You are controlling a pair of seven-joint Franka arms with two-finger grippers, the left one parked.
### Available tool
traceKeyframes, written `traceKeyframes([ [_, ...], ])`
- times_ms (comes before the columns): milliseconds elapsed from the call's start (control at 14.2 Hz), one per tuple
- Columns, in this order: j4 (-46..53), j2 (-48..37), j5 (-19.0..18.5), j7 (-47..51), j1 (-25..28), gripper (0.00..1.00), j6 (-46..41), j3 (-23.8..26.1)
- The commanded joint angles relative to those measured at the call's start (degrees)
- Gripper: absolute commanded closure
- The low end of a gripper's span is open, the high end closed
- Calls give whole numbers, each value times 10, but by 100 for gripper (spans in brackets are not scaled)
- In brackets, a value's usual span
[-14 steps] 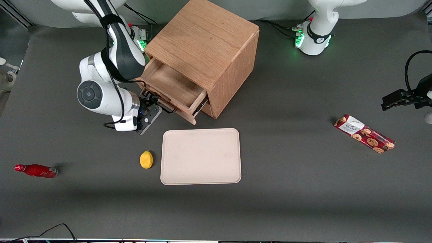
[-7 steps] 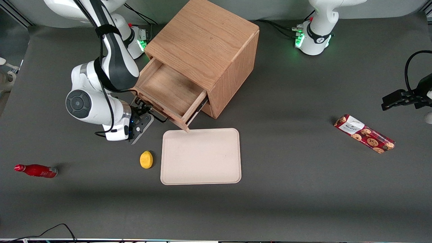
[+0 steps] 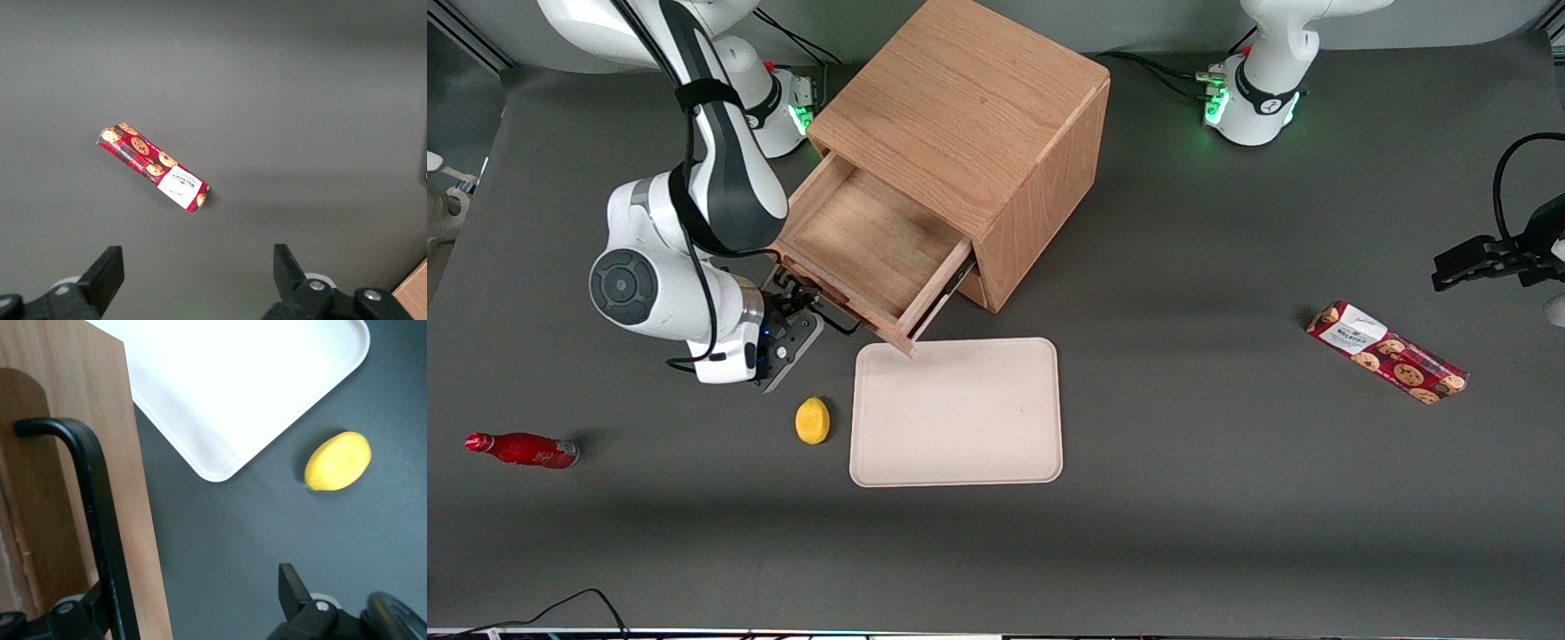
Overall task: Open upper drawer
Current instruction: 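Pull the upper drawer outward by its handle with the right gripper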
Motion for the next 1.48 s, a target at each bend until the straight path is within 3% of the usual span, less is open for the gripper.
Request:
traceKeyframes([
  [0, 28, 22, 13, -36, 1, 0, -4, -17],
  [1407, 71, 50, 14, -78, -21, 0, -4, -38],
])
